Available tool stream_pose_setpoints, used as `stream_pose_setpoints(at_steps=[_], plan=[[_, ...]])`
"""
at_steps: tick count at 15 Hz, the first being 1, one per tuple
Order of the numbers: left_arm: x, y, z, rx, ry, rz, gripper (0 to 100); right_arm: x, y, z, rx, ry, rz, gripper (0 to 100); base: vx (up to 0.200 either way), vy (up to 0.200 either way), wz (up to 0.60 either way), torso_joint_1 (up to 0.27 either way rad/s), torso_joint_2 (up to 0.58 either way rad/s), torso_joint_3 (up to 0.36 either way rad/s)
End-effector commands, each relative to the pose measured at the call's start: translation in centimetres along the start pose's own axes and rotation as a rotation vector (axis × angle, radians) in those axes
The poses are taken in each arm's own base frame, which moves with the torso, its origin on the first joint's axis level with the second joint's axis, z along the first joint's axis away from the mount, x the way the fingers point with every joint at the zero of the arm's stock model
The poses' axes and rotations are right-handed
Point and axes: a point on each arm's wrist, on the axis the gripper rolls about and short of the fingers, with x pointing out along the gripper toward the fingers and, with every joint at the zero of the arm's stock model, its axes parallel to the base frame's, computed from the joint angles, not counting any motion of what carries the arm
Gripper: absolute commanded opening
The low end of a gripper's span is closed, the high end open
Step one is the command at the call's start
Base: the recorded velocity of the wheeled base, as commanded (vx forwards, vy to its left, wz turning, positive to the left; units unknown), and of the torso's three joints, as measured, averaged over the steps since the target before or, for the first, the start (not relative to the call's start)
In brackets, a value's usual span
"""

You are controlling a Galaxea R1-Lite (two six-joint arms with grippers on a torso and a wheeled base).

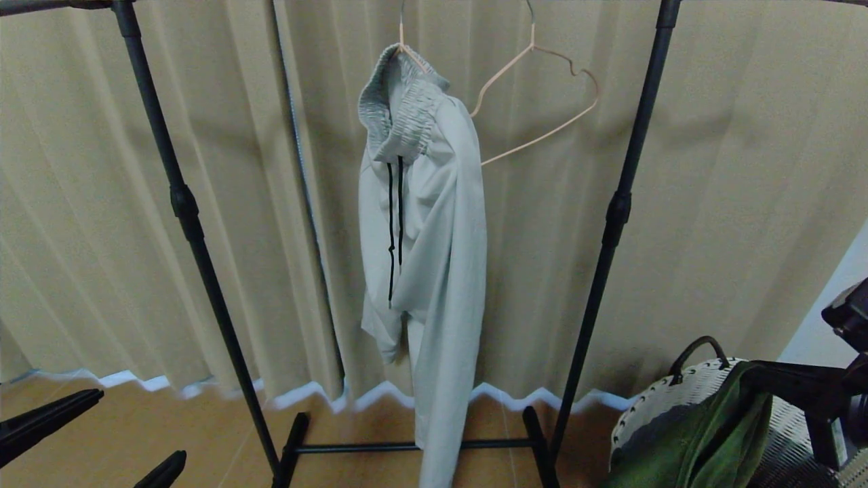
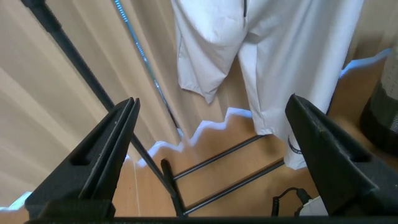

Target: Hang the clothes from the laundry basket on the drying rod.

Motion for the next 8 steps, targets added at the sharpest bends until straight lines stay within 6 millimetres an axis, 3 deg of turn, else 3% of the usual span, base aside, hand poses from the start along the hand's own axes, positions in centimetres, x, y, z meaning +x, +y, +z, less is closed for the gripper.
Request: stream_pose_setpoints(at_steps=[1, 4, 6, 8], plan=[[0.0, -0.2, 0.0, 0.003, -0.004, -0.029, 100, -1.2, 0.2, 0.7, -0.018, -0.07, -0.003, 0, 0.0, 0.0, 0.0, 0.0, 0.0, 0.0], [0.2, -0.5, 0.2, 0.012, -0.012, -0.081, 100, -1.6, 0.8, 1.7, -0.051, -0.114, 0.043, 0, 0.0, 0.0, 0.0, 0.0, 0.0, 0.0], [1.0, -0.6, 0.6, 0.015, 0.007, -0.127, 100, -1.7, 1.1, 3.6, -0.078, -0.166, 0.079, 0, 0.0, 0.0, 0.0, 0.0, 0.0, 0.0], [1.6, -0.5, 1.0, 0.014, 0.021, -0.129, 100, -1.4, 0.9, 4.2, -0.081, -0.172, 0.079, 0, -0.2, 0.0, 0.0, 0.007, 0.0, 0.002]])
